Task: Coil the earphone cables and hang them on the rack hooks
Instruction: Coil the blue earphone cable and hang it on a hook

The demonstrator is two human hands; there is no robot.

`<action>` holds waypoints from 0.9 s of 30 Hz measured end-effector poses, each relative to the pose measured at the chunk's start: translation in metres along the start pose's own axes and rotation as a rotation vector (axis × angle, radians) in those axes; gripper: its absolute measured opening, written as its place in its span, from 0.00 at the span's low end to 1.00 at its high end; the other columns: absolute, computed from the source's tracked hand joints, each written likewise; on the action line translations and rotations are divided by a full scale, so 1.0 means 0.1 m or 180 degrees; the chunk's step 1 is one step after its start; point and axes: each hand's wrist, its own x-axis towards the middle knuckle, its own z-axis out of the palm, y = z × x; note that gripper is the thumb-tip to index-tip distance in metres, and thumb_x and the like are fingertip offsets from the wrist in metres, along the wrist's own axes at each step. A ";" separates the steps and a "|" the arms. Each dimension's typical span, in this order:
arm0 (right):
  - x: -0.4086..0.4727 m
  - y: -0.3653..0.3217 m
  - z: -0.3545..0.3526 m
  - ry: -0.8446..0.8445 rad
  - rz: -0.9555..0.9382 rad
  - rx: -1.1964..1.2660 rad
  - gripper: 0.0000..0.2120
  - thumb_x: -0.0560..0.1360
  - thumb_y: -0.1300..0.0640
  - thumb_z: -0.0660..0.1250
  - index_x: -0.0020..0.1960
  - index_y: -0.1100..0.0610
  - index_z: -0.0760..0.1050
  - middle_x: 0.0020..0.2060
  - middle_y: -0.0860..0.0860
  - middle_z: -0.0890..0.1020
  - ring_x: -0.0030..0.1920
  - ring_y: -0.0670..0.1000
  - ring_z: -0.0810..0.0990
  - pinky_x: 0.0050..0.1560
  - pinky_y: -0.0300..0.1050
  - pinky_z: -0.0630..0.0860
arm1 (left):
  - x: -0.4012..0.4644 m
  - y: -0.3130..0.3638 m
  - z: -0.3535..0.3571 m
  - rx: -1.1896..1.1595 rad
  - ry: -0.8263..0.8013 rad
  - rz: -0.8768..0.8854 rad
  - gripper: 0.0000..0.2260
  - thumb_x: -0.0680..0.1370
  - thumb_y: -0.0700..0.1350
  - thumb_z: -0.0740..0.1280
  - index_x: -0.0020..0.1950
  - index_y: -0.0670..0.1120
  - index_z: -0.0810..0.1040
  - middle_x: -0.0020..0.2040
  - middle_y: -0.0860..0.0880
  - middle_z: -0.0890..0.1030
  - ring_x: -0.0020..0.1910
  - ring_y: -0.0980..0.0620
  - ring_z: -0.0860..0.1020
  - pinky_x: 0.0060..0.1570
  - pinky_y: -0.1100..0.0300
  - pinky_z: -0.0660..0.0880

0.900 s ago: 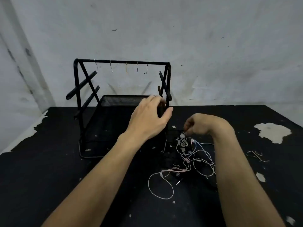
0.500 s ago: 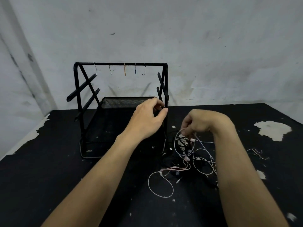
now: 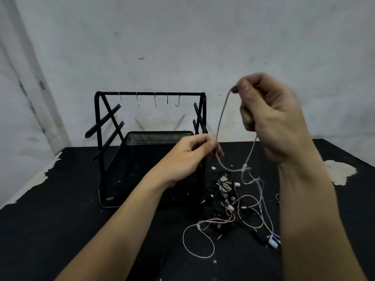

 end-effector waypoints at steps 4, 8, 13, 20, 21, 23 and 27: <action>0.00 -0.08 -0.07 0.0553 -0.0133 0.0364 0.09 0.83 0.57 0.63 0.44 0.54 0.76 0.25 0.48 0.65 0.25 0.54 0.56 0.26 0.42 0.55 | -0.02 0.22 -0.12 -0.1252 0.0666 0.0083 0.11 0.84 0.43 0.55 0.44 0.44 0.71 0.32 0.50 0.74 0.31 0.49 0.75 0.36 0.59 0.74; 0.02 -0.01 -0.11 0.0669 0.0234 0.0475 0.10 0.83 0.56 0.63 0.43 0.54 0.76 0.26 0.48 0.63 0.25 0.49 0.57 0.27 0.40 0.54 | -0.05 0.38 -0.29 -0.1680 0.1065 0.0686 0.10 0.84 0.45 0.57 0.44 0.46 0.71 0.30 0.52 0.61 0.25 0.55 0.58 0.26 0.63 0.58; 0.02 0.10 -0.05 0.0042 0.0631 0.0354 0.11 0.83 0.58 0.62 0.43 0.55 0.77 0.26 0.47 0.63 0.24 0.47 0.56 0.26 0.41 0.50 | -0.08 0.45 -0.44 -0.1880 0.1234 0.0884 0.08 0.82 0.47 0.60 0.44 0.46 0.73 0.30 0.53 0.63 0.25 0.57 0.57 0.24 0.64 0.55; 0.03 0.05 0.11 0.0090 0.1278 0.1268 0.09 0.84 0.57 0.59 0.45 0.55 0.72 0.27 0.48 0.62 0.22 0.45 0.56 0.25 0.35 0.51 | -0.06 0.30 -0.31 -0.0013 0.0999 -0.0585 0.10 0.82 0.43 0.63 0.62 0.52 0.74 0.48 0.51 0.78 0.43 0.55 0.77 0.48 0.61 0.76; 0.03 0.05 0.14 0.0152 0.1392 0.1397 0.09 0.84 0.57 0.59 0.45 0.55 0.71 0.27 0.48 0.62 0.22 0.45 0.56 0.24 0.34 0.52 | -0.05 0.28 -0.27 0.0165 0.1111 -0.0553 0.11 0.81 0.43 0.63 0.63 0.53 0.73 0.51 0.53 0.77 0.44 0.60 0.76 0.47 0.66 0.74; 0.05 0.06 0.18 0.0275 0.1564 0.1698 0.08 0.84 0.59 0.57 0.46 0.54 0.70 0.28 0.48 0.63 0.22 0.45 0.58 0.22 0.34 0.55 | -0.06 0.30 -0.21 0.0351 0.1384 -0.0296 0.04 0.81 0.45 0.63 0.54 0.52 0.75 0.44 0.56 0.76 0.36 0.62 0.72 0.38 0.69 0.71; 0.07 0.09 0.24 0.0399 0.1622 0.2172 0.07 0.83 0.60 0.57 0.47 0.55 0.69 0.29 0.49 0.65 0.23 0.47 0.62 0.22 0.37 0.60 | -0.07 0.31 -0.06 0.0064 0.0832 -0.0096 0.20 0.74 0.63 0.62 0.39 0.46 0.76 0.35 0.52 0.76 0.35 0.54 0.74 0.42 0.55 0.72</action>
